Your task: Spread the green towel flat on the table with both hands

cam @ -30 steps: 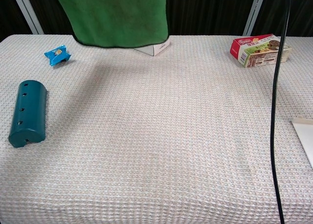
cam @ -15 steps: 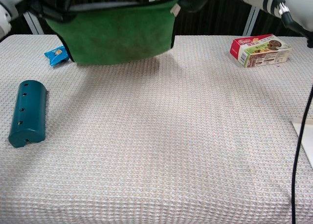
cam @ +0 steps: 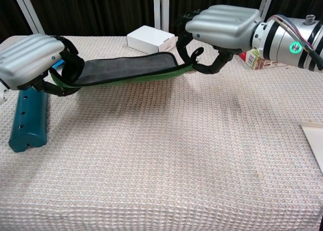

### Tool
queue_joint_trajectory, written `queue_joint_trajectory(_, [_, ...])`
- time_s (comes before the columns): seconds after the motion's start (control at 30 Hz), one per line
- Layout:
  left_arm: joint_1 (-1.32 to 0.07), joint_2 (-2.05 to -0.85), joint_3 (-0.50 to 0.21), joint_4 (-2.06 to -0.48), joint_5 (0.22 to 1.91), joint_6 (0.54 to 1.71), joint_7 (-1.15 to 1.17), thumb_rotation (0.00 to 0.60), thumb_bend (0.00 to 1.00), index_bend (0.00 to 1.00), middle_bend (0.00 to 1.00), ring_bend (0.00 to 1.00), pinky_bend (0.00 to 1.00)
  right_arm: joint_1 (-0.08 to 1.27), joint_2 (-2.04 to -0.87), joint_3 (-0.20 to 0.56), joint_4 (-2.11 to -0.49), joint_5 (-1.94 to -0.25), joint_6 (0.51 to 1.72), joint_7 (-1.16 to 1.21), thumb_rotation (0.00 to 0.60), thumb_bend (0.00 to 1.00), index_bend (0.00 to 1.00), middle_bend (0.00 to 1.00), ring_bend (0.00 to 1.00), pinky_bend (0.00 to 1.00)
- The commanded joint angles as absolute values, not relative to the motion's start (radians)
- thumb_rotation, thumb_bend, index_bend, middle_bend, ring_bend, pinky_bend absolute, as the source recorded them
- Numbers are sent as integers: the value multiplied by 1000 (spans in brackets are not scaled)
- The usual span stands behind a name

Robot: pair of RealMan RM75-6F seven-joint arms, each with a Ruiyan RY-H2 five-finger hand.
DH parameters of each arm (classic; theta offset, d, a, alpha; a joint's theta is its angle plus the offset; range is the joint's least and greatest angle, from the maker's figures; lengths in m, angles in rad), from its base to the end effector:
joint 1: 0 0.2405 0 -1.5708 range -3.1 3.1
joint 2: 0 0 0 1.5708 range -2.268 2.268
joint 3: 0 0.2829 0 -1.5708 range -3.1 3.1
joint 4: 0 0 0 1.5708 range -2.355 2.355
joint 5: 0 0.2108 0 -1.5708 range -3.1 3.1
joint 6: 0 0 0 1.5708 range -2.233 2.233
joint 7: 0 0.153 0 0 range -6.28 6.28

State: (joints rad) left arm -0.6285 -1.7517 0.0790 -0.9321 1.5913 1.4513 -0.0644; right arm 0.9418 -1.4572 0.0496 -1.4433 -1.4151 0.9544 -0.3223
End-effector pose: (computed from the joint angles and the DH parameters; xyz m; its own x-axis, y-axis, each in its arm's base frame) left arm -0.2227 0.3309 -0.0285 0.4202 -0.0760 0.9043 0.7138 -0.5876 -0.3810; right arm -0.1066 -0.3807 -0.0070 0.6883 0.0054 0.7254 -0.5031 -0.7169 0.4827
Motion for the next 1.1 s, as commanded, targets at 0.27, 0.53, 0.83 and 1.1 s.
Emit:
queue_joint_trajectory(0.27, [-603, -1690, 98, -1104, 1587, 1331, 119, 600, 328, 577, 590, 460, 222, 902, -1516, 13, -1392, -1456, 956, -387, 600, 514, 857, 332, 30, 0])
queue_joint_trajectory(0.53, [-602, -1602, 80, -1304, 1511, 1200, 240, 600, 211, 362, 342, 310, 204, 874, -1537, -3, -1385, -1465, 954, -454, 600, 324, 682, 306, 23, 0])
queue_joint_trajectory(0.83, [-594, -1517, 49, -1471, 1441, 1135, 323, 600, 159, 205, 221, 240, 192, 838, -1503, -1, -1486, -1396, 937, -588, 600, 0, 186, 200, 0, 0])
queue_joint_trajectory(1.1, [-541, -1419, 9, -1564, 1443, 1230, 255, 600, 143, 195, 211, 235, 189, 773, -1408, 38, -1632, -1333, 1026, -603, 600, 0, 0, 130, 0, 0])
